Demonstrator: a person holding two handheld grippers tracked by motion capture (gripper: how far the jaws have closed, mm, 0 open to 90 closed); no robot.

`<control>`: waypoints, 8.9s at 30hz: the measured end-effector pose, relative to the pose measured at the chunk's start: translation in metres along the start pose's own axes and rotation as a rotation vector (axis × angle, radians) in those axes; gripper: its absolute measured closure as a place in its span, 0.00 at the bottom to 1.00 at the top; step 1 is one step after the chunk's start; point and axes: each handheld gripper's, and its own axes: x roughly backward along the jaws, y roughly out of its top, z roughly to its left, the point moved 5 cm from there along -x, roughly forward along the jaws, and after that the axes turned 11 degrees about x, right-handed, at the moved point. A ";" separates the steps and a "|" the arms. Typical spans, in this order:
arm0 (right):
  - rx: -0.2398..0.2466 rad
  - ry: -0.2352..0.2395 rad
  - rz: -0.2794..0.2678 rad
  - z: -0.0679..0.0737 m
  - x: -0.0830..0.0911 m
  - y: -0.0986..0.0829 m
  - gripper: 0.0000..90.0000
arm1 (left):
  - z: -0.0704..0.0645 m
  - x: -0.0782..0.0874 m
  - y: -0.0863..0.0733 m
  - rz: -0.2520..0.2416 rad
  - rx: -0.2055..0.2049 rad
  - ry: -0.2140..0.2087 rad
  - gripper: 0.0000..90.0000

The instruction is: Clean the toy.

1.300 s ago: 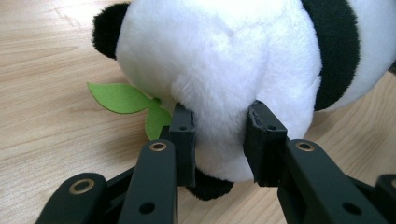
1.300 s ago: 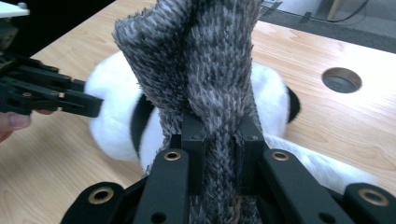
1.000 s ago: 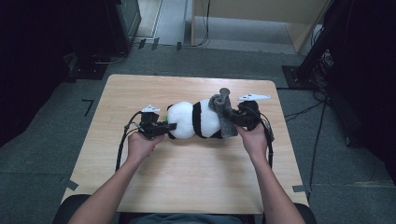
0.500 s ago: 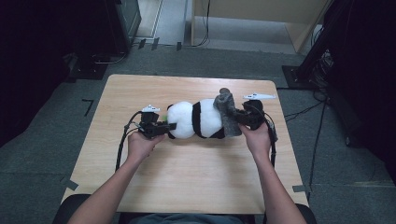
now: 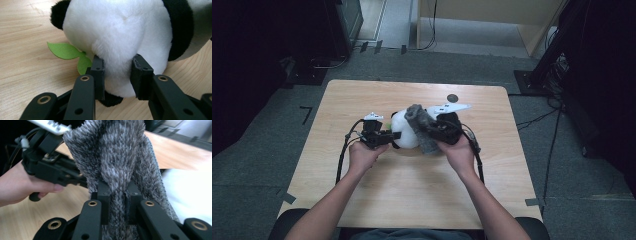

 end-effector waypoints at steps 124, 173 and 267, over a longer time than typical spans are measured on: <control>0.040 0.098 0.133 -0.005 -0.040 -0.056 0.87 | -0.006 -0.006 0.006 0.034 -0.008 0.005 0.81; -0.111 -0.153 0.063 -0.113 0.069 -0.079 0.86 | 0.002 -0.005 0.010 0.029 -0.018 0.023 0.80; -0.083 -0.144 0.013 -0.108 0.064 -0.049 0.87 | -0.006 -0.001 0.005 0.033 -0.025 0.010 0.81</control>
